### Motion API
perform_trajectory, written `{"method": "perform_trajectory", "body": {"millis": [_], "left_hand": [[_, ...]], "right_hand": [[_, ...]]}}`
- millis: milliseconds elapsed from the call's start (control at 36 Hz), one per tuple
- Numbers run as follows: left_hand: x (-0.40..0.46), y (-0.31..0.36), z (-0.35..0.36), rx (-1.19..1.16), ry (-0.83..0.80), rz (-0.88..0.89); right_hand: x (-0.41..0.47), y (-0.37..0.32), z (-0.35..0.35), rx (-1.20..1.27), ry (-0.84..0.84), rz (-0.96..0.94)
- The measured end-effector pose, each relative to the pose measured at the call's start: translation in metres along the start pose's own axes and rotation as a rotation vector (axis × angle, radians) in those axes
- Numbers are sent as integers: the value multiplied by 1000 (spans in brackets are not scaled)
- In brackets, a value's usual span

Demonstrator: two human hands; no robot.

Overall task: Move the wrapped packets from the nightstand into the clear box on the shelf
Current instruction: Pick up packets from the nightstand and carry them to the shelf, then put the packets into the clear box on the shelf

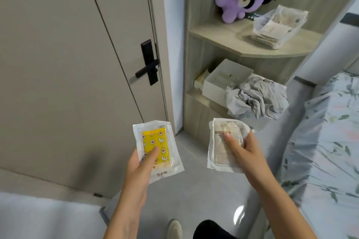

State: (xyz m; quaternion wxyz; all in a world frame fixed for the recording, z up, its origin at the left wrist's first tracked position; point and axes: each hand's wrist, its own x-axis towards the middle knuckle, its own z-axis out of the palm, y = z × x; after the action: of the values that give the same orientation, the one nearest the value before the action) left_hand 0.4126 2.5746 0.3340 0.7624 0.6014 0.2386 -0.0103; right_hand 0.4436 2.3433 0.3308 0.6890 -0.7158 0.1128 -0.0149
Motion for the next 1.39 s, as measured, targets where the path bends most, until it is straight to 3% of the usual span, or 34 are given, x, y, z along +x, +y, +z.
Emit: {"method": "perform_trajectory", "body": {"millis": [389, 694, 917, 1083, 1250, 1333, 1389], "left_hand": [[125, 39, 139, 127, -227, -40], [190, 41, 323, 83, -222, -6], [204, 56, 431, 13, -309, 3], [226, 75, 460, 36, -340, 129], [246, 101, 485, 124, -404, 272], [252, 115, 500, 97, -433, 257], [256, 125, 509, -53, -451, 179]], "right_hand": [[135, -33, -47, 27, 183, -9], [275, -54, -167, -42, 170, -36], [336, -89, -244, -16, 181, -64], [371, -112, -249, 84, 121, -114], [399, -136, -229, 193, -122, -149], [417, -146, -217, 98, -141, -235], [431, -153, -209, 71, -106, -268]]}}
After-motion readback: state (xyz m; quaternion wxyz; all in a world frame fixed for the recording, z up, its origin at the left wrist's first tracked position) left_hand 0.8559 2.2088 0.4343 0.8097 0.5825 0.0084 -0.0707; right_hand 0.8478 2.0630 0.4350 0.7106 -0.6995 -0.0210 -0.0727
